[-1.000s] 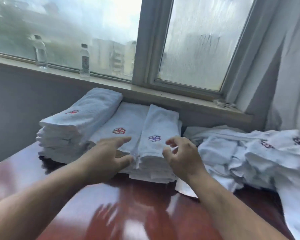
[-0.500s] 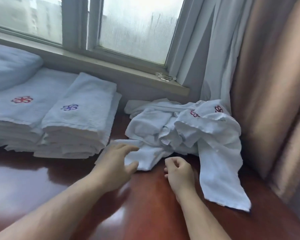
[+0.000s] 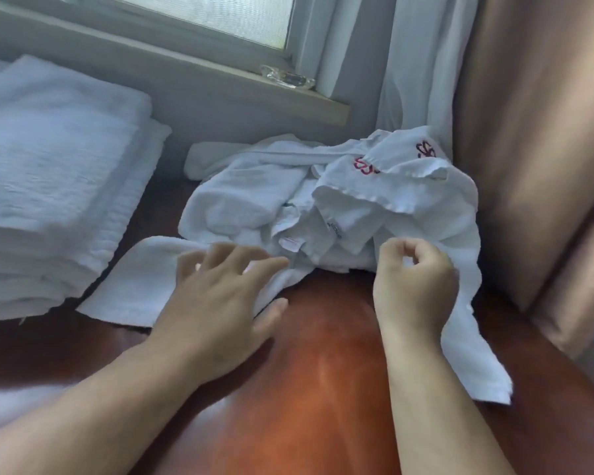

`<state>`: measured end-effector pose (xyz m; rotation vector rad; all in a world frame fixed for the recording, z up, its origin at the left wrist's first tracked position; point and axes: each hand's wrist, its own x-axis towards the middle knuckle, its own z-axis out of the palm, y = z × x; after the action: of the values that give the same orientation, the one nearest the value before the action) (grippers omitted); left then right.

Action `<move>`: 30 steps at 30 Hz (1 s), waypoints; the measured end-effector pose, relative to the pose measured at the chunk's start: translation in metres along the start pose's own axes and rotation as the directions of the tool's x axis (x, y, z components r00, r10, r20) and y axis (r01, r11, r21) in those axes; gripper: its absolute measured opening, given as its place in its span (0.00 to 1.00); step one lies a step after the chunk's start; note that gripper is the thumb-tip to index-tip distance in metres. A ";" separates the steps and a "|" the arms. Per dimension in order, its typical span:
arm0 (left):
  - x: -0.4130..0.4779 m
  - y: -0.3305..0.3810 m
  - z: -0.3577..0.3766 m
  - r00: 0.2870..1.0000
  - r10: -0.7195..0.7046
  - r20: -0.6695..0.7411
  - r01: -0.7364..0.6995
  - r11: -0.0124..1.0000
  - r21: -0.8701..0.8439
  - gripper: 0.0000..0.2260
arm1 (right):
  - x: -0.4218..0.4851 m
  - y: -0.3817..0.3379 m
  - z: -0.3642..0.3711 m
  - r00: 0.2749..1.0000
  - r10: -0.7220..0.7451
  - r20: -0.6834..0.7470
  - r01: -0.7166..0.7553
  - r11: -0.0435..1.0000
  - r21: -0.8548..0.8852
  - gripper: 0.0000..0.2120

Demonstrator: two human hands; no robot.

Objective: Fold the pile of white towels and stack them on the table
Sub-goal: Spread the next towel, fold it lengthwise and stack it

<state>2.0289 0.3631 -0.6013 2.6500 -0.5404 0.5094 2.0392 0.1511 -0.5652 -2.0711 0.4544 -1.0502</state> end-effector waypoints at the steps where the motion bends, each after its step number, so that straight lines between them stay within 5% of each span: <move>1: 0.000 0.005 0.002 0.996 0.077 0.039 -0.077 0.997 0.000 0.25 | 0.002 0.007 -0.002 0.998 0.033 -0.046 -0.036 0.998 -0.053 0.11; 7: 0.000 0.003 0.002 0.992 0.119 0.040 -0.115 0.990 -0.082 0.22 | 0.004 0.021 -0.005 0.974 0.225 0.023 -0.206 0.922 -0.327 0.30; 10: 0.000 0.001 0.002 0.993 0.117 0.016 -0.114 0.985 -0.131 0.20 | 0.003 0.022 -0.004 0.966 0.227 0.121 -0.165 0.907 -0.387 0.23; 17: 0.001 -0.014 0.006 0.983 -0.136 -0.122 0.052 0.848 -0.527 0.13 | 0.006 0.019 -0.004 0.938 0.093 0.335 -0.129 0.988 0.090 0.08; 22: -0.001 -0.021 0.002 0.993 -0.084 -0.087 0.014 0.794 -0.607 0.14 | 0.001 0.012 0.002 0.970 0.137 0.200 -0.165 0.977 0.135 0.14; 28: 0.007 -0.010 0.007 0.997 -0.055 -0.053 0.021 0.864 -0.504 0.12 | 0.006 0.002 0.005 0.997 0.019 -0.080 -0.005 0.984 0.176 0.03; 30: 0.009 -0.010 0.011 0.998 -0.053 -0.022 0.038 0.900 -0.434 0.13 | 0.016 -0.003 0.006 0.986 -0.031 -0.164 0.058 0.985 0.165 0.09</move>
<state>2.0435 0.3644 -0.6098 2.2179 -0.5111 0.3671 2.0537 0.1464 -0.5571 -1.8628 0.3860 -1.2449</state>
